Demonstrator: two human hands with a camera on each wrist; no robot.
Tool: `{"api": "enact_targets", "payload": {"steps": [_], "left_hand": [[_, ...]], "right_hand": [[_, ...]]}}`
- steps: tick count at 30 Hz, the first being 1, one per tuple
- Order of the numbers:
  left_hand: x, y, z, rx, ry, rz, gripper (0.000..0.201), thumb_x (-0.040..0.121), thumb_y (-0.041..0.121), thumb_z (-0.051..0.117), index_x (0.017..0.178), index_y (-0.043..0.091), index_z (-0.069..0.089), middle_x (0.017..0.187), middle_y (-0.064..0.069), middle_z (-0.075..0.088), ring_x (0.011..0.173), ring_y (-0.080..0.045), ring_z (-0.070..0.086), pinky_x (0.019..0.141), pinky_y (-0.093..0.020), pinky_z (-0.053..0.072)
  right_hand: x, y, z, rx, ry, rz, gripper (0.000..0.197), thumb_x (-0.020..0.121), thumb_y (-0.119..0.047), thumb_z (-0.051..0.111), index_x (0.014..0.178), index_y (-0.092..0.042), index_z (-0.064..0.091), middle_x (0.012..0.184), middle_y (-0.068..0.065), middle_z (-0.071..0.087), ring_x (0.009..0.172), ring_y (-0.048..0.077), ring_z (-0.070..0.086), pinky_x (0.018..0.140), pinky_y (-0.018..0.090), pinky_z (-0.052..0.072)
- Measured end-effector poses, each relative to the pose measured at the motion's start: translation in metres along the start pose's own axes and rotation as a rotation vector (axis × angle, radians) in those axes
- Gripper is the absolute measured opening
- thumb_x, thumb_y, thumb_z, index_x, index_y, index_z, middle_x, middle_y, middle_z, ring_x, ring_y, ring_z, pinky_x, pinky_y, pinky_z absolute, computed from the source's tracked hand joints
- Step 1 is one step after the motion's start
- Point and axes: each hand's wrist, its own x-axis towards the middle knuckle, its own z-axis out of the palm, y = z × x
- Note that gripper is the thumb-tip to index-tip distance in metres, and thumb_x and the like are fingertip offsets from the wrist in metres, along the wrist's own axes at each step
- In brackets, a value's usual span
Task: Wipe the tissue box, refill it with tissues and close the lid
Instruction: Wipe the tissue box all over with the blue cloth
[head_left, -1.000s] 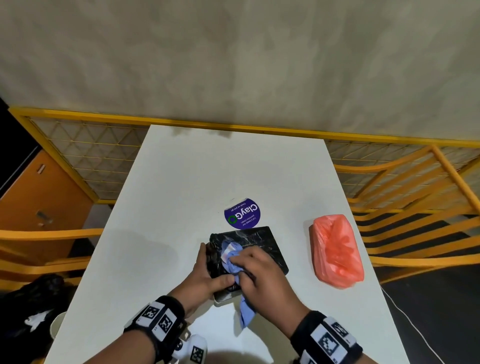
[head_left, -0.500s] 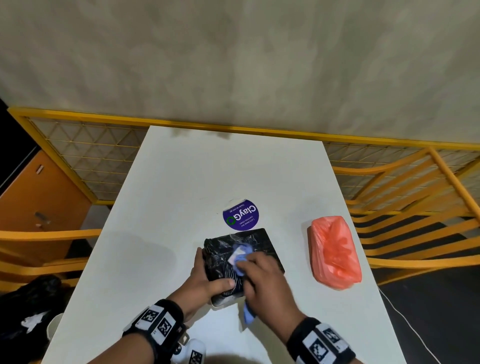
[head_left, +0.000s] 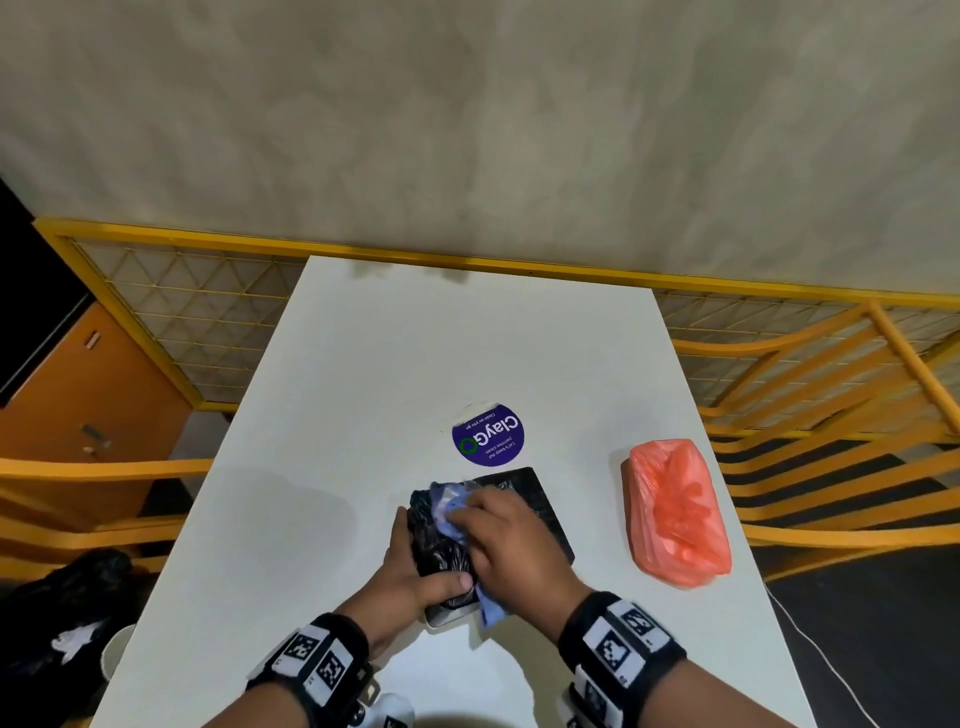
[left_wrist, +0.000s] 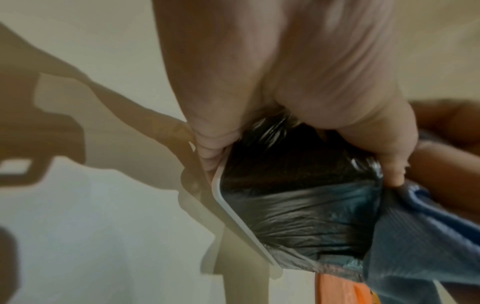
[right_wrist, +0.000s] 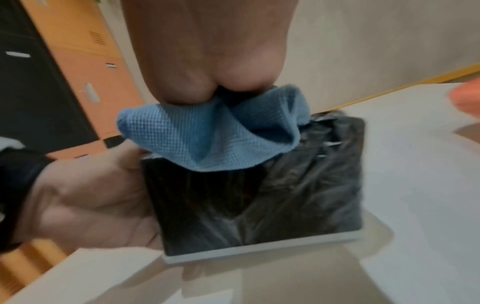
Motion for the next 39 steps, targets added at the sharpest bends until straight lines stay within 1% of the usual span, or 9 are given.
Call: {"api": "enact_targets", "payload": {"steps": [4,8,15,18,27,30,34,36,39], "left_hand": [[-0.001,-0.001,-0.001,-0.005,0.019,-0.053,0.107,0.058,0.019,0.090,0.140,0.042,0.025,0.136,0.001,0.058,0.114,-0.010,0.065,0.079,-0.026,0.058],[0.000,0.005,0.004,0.024,-0.012,-0.034,0.088,0.066,0.010,0.083,0.129,0.046,0.032,0.133,-0.002,0.059,0.109,-0.015,0.067,0.070,-0.022,0.057],[0.002,0.000,0.003,0.064,0.020,-0.016,0.089,0.062,0.014,0.086,0.130,0.038,0.034,0.126,-0.014,0.061,0.100,-0.018,0.069,0.069,-0.026,0.057],[0.001,0.002,0.002,0.084,0.019,-0.004,0.090,0.060,0.015,0.086,0.130,0.038,0.035,0.130,-0.010,0.060,0.113,-0.017,0.067,0.087,-0.035,0.059],[-0.002,0.008,0.005,0.092,-0.015,0.008,0.082,0.074,-0.014,0.076,0.129,0.032,0.036,0.129,-0.011,0.059,0.110,-0.014,0.068,0.083,-0.029,0.057],[-0.003,0.010,0.006,0.051,-0.026,0.018,0.083,0.079,-0.017,0.072,0.135,0.030,0.033,0.131,-0.009,0.058,0.112,-0.011,0.068,0.083,-0.028,0.057],[0.000,0.006,0.000,0.012,0.000,0.019,0.093,0.072,0.007,0.085,0.144,0.029,0.031,0.135,-0.003,0.063,0.125,-0.020,0.062,0.098,-0.039,0.055],[0.001,0.004,-0.004,0.008,0.010,-0.036,0.106,0.061,0.013,0.088,0.144,0.036,0.027,0.133,-0.004,0.062,0.114,-0.016,0.067,0.092,-0.040,0.054],[0.002,0.007,-0.005,0.058,-0.026,-0.067,0.090,0.065,0.015,0.084,0.129,0.049,0.031,0.129,-0.006,0.059,0.091,-0.014,0.071,0.064,-0.035,0.053]], "right_hand": [[-0.007,0.040,-0.026,0.085,0.314,0.294,0.037,0.074,-0.007,0.047,0.104,-0.014,0.069,0.100,0.006,0.060,0.091,0.024,0.058,0.079,0.031,0.047],[0.003,0.046,-0.010,0.012,0.211,0.451,0.033,0.070,-0.002,0.054,0.095,-0.015,0.070,0.097,0.009,0.059,0.088,0.031,0.059,0.076,0.037,0.050],[0.024,0.010,0.022,-0.076,0.168,0.349,0.041,0.069,-0.004,0.050,0.102,-0.017,0.069,0.102,0.006,0.060,0.083,0.030,0.053,0.073,0.036,0.048],[0.029,0.002,0.028,-0.084,0.134,0.294,0.047,0.072,-0.009,0.042,0.110,-0.018,0.069,0.106,0.005,0.060,0.087,0.029,0.054,0.075,0.038,0.050],[0.042,-0.023,0.034,-0.015,0.093,0.185,0.042,0.073,-0.002,0.055,0.109,-0.017,0.070,0.108,0.004,0.060,0.091,0.028,0.054,0.078,0.040,0.052],[0.050,-0.034,0.022,0.267,0.100,0.151,0.039,0.081,0.000,0.049,0.111,-0.013,0.070,0.113,0.006,0.060,0.106,0.021,0.054,0.097,0.026,0.043],[0.037,-0.029,-0.018,0.394,0.293,0.197,0.039,0.080,0.001,0.049,0.108,-0.013,0.071,0.111,-0.001,0.060,0.107,0.006,0.056,0.097,0.012,0.039],[0.019,-0.003,-0.030,0.285,0.335,0.277,0.038,0.078,-0.005,0.049,0.106,-0.018,0.072,0.105,-0.005,0.059,0.102,0.010,0.058,0.093,0.014,0.041],[-0.004,0.038,-0.026,0.133,0.241,0.452,0.036,0.076,-0.012,0.047,0.100,-0.016,0.072,0.095,0.003,0.058,0.094,0.024,0.060,0.085,0.029,0.045]]}}
